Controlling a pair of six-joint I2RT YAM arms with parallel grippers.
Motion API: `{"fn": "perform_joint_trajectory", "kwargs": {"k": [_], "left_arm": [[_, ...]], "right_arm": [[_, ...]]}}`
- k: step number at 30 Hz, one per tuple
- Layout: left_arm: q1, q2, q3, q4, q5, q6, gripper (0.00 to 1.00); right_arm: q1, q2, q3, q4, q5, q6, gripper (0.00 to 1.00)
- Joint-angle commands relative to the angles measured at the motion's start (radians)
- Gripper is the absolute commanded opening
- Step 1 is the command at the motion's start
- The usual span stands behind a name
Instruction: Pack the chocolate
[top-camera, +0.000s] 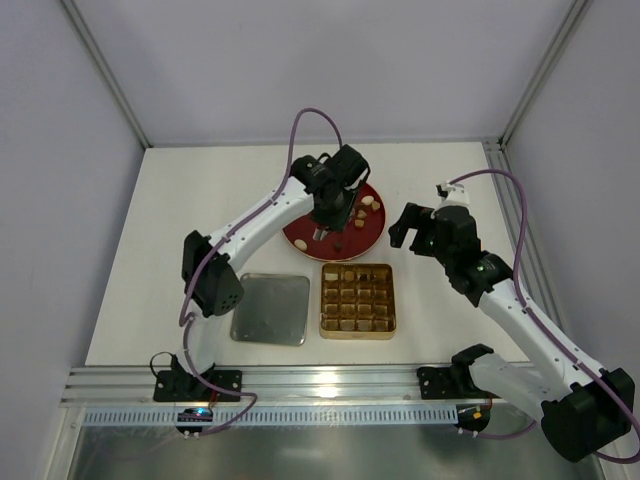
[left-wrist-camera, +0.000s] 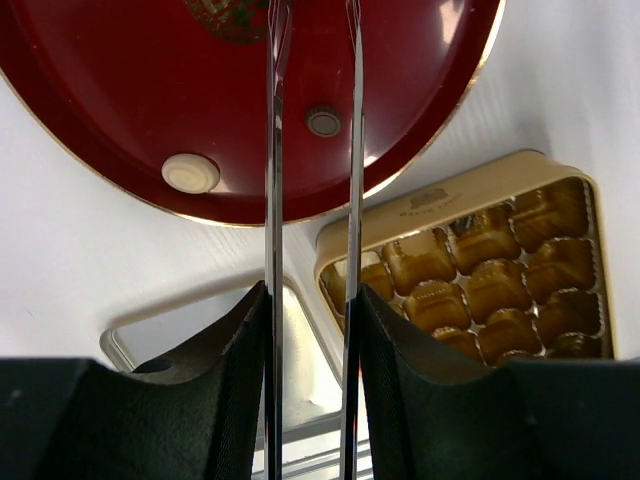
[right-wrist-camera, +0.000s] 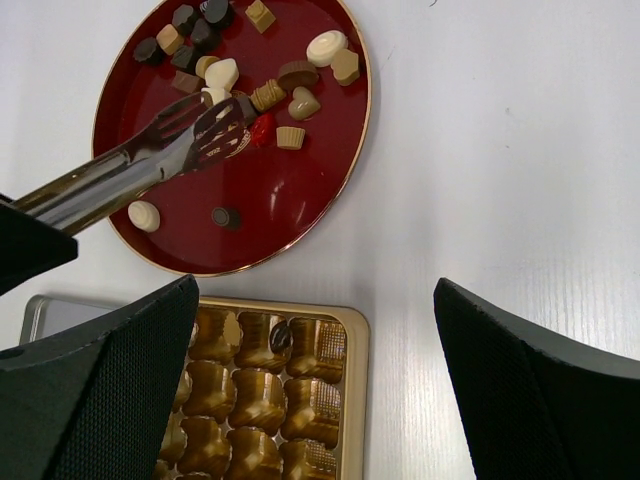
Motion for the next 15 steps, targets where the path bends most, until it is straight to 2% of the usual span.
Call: {"fn": "perform_joint_trajectory", "kwargs": {"k": [1, 15], "left_arm": [[0.017, 0.014, 0.067, -0.002, 0.033, 0.042, 0.38], [0.051, 0.096, 0.080, 0.013, 0.070, 0.053, 0.38]], "right_arm": [[-0.005, -0.021, 0.019, 0.015, -0.005, -0.016, 1.00], [-0.016, -0.009, 0.010, 0.020, -0.014, -0.021, 1.00]]}}
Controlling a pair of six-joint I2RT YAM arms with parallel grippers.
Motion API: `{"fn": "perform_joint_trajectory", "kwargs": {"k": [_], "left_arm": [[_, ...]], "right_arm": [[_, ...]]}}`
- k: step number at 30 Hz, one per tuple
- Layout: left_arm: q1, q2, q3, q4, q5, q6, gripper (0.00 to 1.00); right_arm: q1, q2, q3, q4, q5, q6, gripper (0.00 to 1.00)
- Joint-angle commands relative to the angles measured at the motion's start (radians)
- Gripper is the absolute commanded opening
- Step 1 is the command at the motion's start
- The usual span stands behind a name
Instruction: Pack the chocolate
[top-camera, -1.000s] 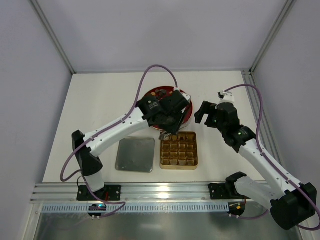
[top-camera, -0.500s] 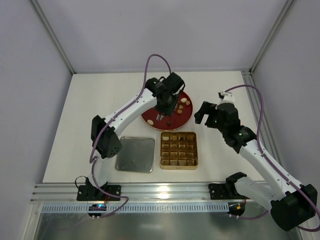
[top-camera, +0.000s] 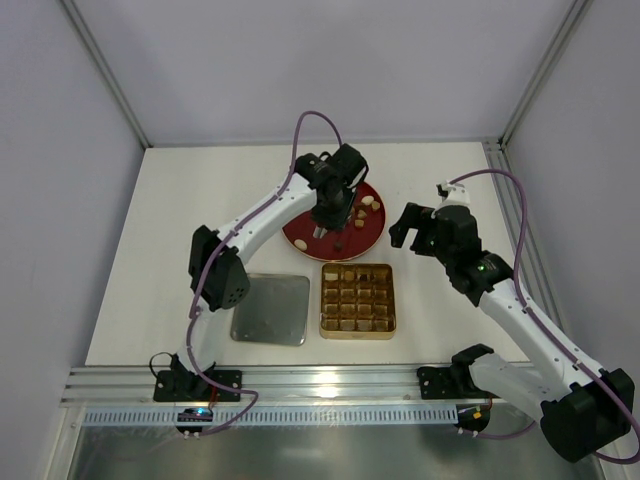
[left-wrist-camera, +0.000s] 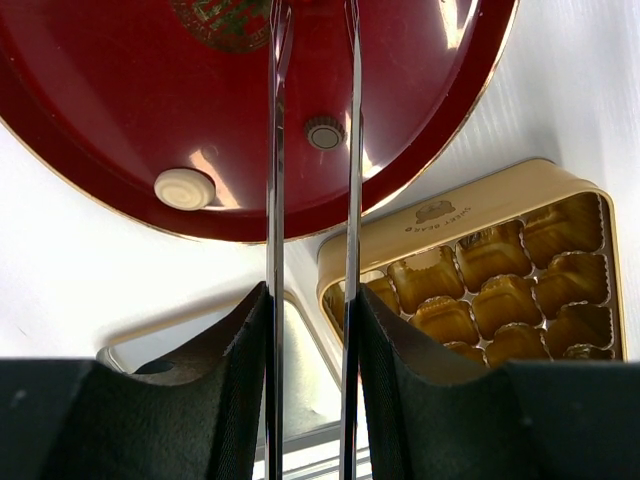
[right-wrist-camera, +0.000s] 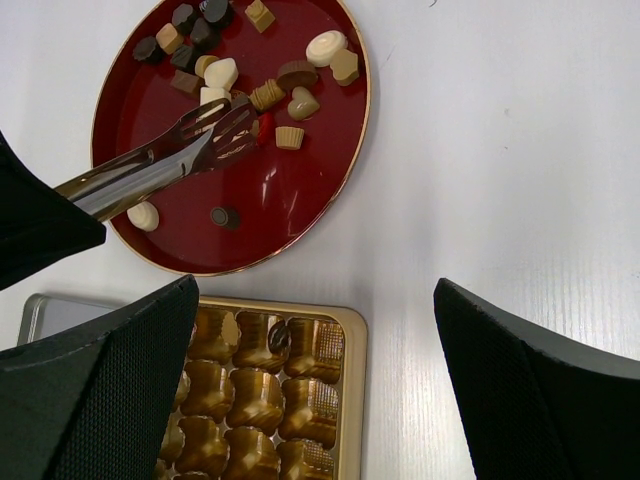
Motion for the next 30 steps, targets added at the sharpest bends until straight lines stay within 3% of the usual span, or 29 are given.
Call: {"fn": "perform_joint_trajectory", "kwargs": {"k": [1, 30], "left_arm": [[0.007, 0.013, 0.047, 0.017, 0.021, 0.024, 0.38], [0.044, 0.092, 0.097, 0.019, 0.058, 0.036, 0.37]], "right_arm": [[-0.008, -0.009, 0.010, 0.020, -0.005, -0.012, 1.00], [-0.043, -0.002, 0.009, 0.022, -0.025, -0.028, 1.00]]}}
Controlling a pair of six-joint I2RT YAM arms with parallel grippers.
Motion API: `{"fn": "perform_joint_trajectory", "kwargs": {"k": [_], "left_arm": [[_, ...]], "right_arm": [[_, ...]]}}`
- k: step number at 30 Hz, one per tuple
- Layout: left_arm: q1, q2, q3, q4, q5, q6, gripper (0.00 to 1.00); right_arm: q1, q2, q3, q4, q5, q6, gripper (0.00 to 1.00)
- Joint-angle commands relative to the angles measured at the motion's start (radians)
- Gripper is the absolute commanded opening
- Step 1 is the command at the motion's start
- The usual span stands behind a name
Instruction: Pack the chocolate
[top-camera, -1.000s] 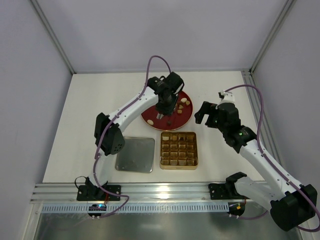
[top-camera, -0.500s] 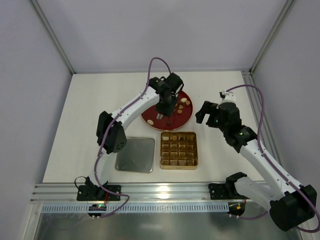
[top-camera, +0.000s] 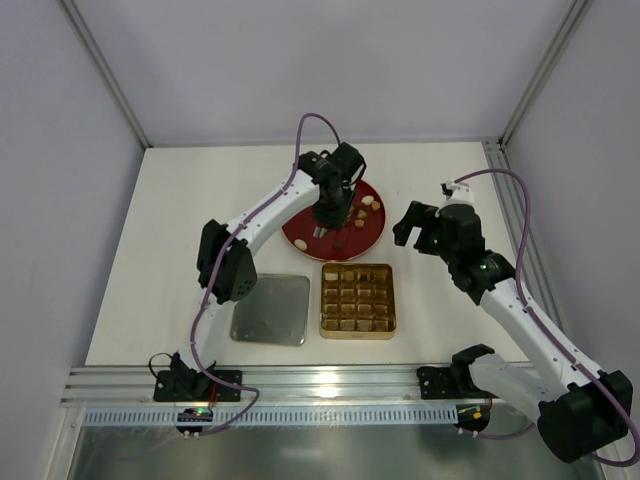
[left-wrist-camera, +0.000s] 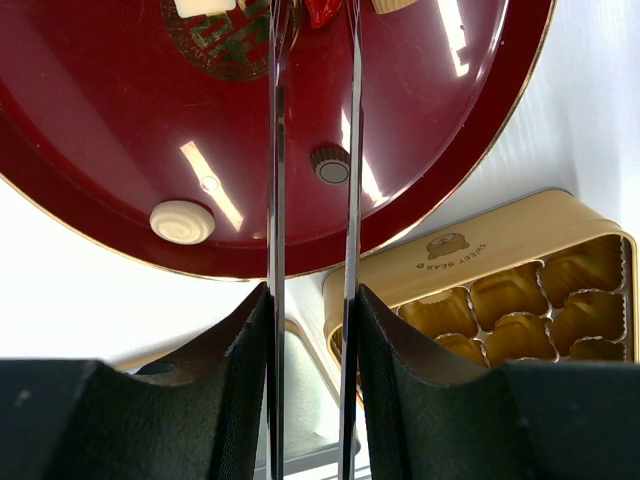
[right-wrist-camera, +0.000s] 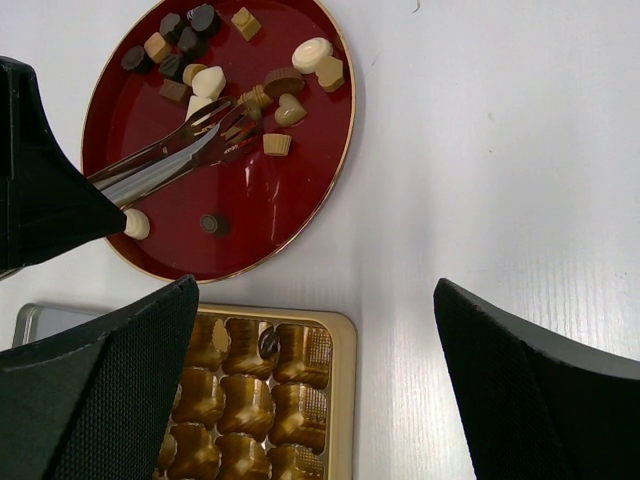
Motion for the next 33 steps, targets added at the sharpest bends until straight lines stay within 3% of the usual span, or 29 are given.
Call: {"fn": "perform_joint_trajectory", "kwargs": {"k": [1, 8, 11, 33], "left_arm": [[0.005, 0.001, 0.044, 0.008, 0.018, 0.019, 0.37], [0.005, 0.005, 0.044, 0.006, 0.017, 0.020, 0.36], [0.004, 0.007, 0.044, 0.003, 0.018, 0.020, 0.31], [0.004, -0.091, 0.036, -0.021, 0.012, 0.011, 0.30]], "right_arm": [[-0.006, -0.001, 0.009, 0.023, -0.009, -0.019, 1.00], [-0.011, 0.002, 0.009, 0.028, -0.017, -0.019, 1.00], [-0.012, 0.002, 0.009, 0.025, -0.019, -0.019, 1.00], [-0.017, 0.006, 0.004, 0.031, -0.023, -0.016, 1.00]]}}
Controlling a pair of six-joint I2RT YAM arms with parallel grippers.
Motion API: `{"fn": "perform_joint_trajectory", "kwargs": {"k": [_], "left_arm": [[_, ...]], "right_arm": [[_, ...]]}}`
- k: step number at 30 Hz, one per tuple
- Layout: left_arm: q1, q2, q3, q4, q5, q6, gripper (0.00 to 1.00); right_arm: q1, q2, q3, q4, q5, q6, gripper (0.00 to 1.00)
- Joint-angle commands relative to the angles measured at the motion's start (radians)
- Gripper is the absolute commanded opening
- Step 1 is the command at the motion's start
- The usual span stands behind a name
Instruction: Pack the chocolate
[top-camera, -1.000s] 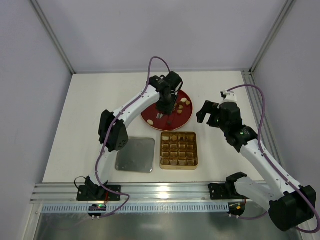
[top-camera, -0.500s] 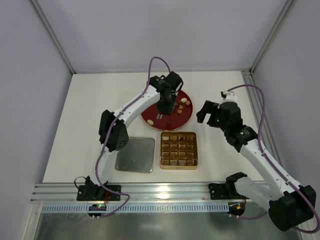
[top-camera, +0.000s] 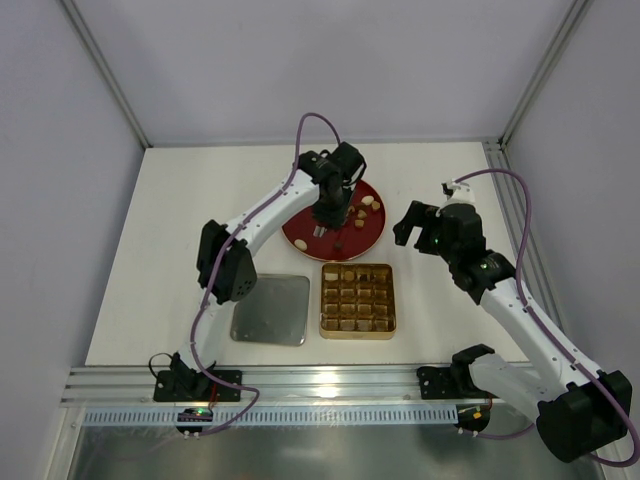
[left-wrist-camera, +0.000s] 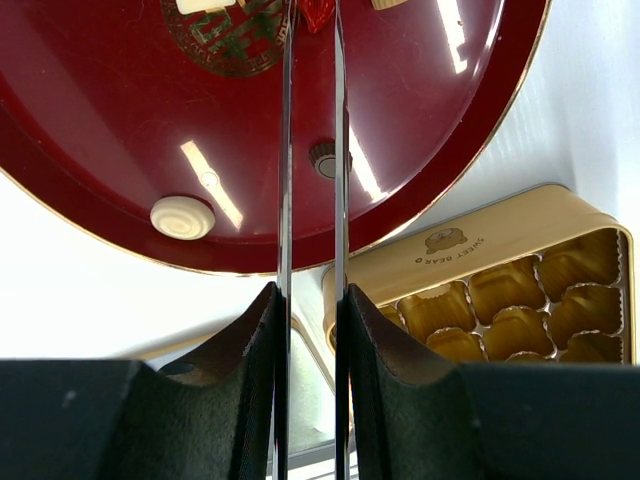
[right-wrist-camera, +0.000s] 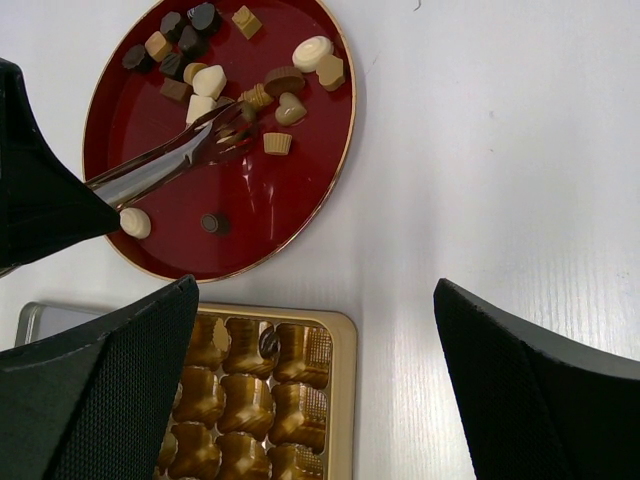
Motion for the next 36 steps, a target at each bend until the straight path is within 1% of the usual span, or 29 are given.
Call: {"fn": "perform_joint_trajectory", "kwargs": {"k": [1, 21, 36], "left_arm": [[0.002, -0.097, 0.024, -0.011, 0.008, 0.010, 0.29], [-0.016, -0.178, -0.030, -0.014, 0.005, -0.001, 0.29], [-0.127, -0.292, -0.169, 0.025, -0.014, -0.057, 0.30]], "right_arm": [[-0.004, 0.004, 0.003, 0.032, -0.004, -0.013, 1.00], [-0.004, 0.007, 0.004, 0.033, -0.002, -0.011, 1.00], [-0.019, 0.021, 0.040, 0.015, 0.012, -0.010, 1.00]]}}
